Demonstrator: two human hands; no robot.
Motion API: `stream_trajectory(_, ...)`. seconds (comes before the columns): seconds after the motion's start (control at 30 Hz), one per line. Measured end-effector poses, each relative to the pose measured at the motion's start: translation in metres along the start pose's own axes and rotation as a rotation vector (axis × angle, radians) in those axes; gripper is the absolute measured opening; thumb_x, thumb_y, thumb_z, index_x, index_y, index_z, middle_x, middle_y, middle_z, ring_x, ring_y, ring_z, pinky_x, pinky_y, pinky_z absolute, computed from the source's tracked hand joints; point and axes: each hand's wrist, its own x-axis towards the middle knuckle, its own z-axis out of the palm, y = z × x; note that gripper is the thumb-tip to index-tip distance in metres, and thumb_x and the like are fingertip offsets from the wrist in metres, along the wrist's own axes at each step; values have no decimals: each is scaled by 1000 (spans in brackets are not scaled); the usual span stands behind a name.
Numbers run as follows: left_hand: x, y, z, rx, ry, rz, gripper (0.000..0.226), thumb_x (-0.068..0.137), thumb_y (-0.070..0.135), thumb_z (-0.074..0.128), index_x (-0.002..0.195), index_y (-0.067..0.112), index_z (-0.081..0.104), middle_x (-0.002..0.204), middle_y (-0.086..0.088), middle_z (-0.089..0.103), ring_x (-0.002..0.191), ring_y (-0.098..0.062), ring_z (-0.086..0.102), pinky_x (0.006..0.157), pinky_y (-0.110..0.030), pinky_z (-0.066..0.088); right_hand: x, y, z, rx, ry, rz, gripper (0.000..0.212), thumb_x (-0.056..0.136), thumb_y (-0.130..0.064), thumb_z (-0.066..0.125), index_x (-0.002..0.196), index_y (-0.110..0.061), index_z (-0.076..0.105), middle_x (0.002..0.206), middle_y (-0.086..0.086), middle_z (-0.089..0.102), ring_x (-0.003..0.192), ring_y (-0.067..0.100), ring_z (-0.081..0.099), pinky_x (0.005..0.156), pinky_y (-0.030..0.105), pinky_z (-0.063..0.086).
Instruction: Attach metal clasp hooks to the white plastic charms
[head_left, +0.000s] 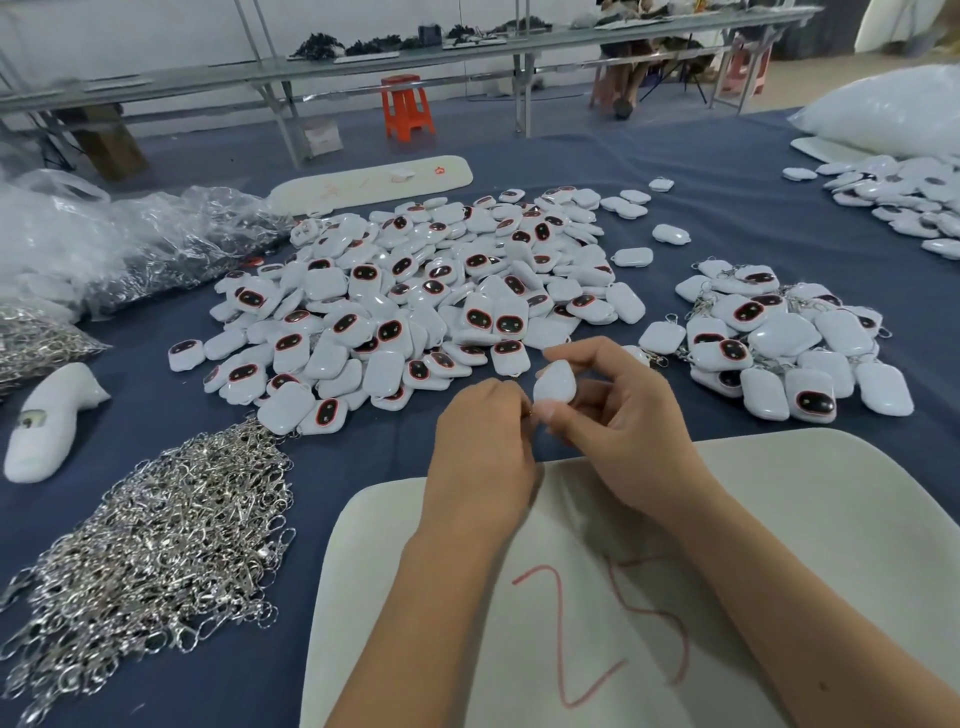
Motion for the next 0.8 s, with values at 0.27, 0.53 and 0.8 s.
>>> stream_trajectory(0.27, -3, -3, 6, -335, 147, -132, 12, 90, 11, 71, 79, 18, 68, 75, 5, 67, 72, -12, 60, 67, -24, 43, 1, 0, 5, 127, 107, 34, 31, 96, 3, 69, 122, -14, 66, 82, 8, 72, 65, 15, 64, 65, 24, 53)
stream_trajectory(0.53, 2, 4, 14, -1270, 60, -422, 17, 96, 1, 65, 89, 14, 75, 70, 3, 70, 64, -6, 60, 63, -19, 51, 7, -2, -1, 889, 62, 360, 38, 84, -11, 69, 122, -6, 68, 97, 13, 70, 67, 12, 66, 64, 17, 56)
stream_trajectory(0.8, -1, 0, 13, -497, 158, -117, 13, 96, 5, 64, 87, 14, 68, 78, 10, 67, 73, -5, 60, 70, -18, 46, 5, -3, -1, 679, 145, 297, 38, 84, -12, 74, 120, -5, 66, 85, 10, 67, 65, 14, 63, 61, 18, 53)
